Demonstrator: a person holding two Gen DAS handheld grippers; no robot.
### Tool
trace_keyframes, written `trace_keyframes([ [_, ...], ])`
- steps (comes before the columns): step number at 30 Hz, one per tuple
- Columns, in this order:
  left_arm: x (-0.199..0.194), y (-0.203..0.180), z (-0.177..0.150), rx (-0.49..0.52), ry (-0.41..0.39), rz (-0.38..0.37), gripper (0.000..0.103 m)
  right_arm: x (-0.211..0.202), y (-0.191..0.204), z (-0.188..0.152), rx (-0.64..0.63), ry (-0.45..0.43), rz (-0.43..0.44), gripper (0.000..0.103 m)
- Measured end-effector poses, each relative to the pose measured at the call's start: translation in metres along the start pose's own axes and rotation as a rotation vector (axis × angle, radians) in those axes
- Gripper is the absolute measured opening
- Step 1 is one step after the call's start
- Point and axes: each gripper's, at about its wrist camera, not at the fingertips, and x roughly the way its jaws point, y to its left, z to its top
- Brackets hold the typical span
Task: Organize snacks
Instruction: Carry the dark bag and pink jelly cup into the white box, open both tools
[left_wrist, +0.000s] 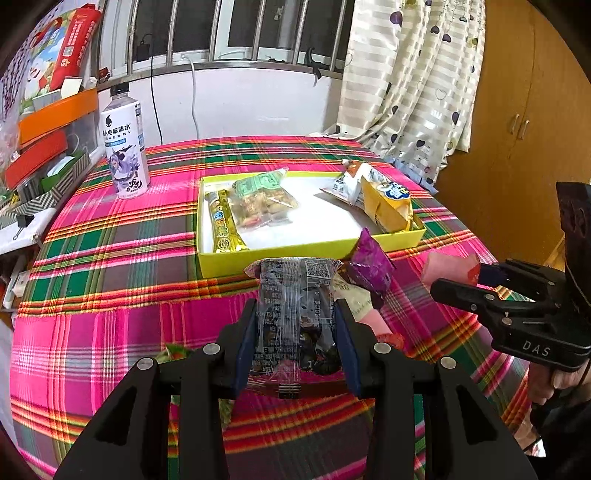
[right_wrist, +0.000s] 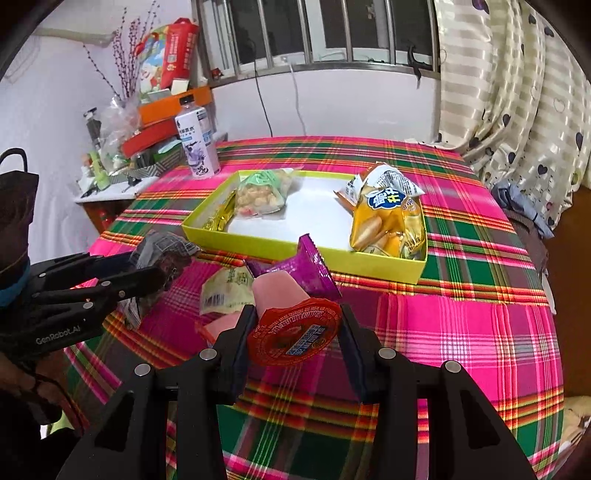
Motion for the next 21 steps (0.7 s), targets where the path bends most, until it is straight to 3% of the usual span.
trace_keyframes([
  [21,0.024,0.027,0.039,-0.029,-0.031,0.020,0.041,0.022,-0.007,0.035,-0.013,-0.020,-0.011,0.042],
])
